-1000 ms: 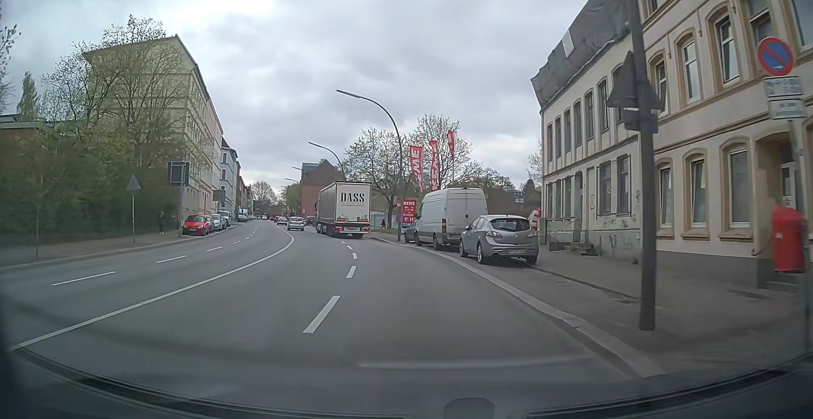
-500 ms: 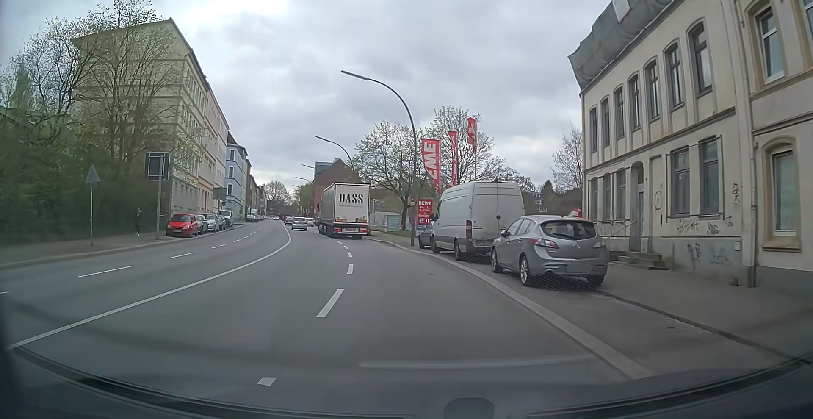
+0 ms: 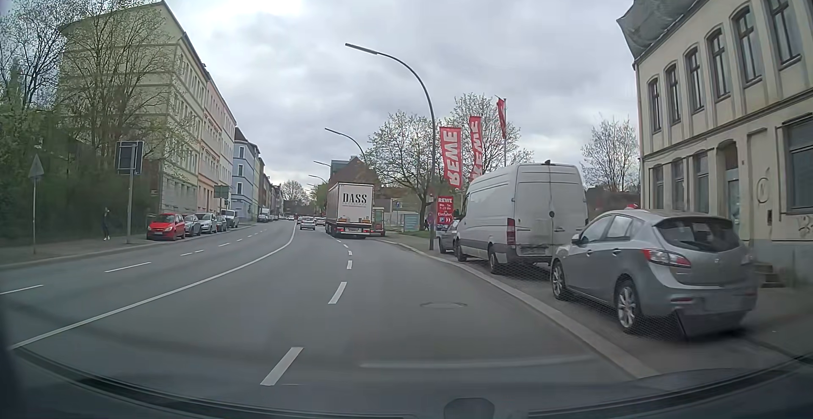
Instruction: Follow the waypoints while adhering to traffic rules and regulations
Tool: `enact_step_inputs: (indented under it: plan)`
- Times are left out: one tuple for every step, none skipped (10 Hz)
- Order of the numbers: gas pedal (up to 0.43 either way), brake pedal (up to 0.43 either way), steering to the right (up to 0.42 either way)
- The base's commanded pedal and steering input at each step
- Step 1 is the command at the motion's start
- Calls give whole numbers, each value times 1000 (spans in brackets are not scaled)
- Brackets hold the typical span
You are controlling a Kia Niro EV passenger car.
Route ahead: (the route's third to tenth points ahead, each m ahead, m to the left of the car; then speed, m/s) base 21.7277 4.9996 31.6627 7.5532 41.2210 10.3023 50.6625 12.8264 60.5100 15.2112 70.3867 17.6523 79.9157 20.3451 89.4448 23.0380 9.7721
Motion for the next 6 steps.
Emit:
enact_step_inputs:
  plan:
    - [150,0,-39]
    - [150,0,-40]
    - [150,0,-43]
    - [150,0,-45]
    - [150,0,-45]
    - [150,0,-45]
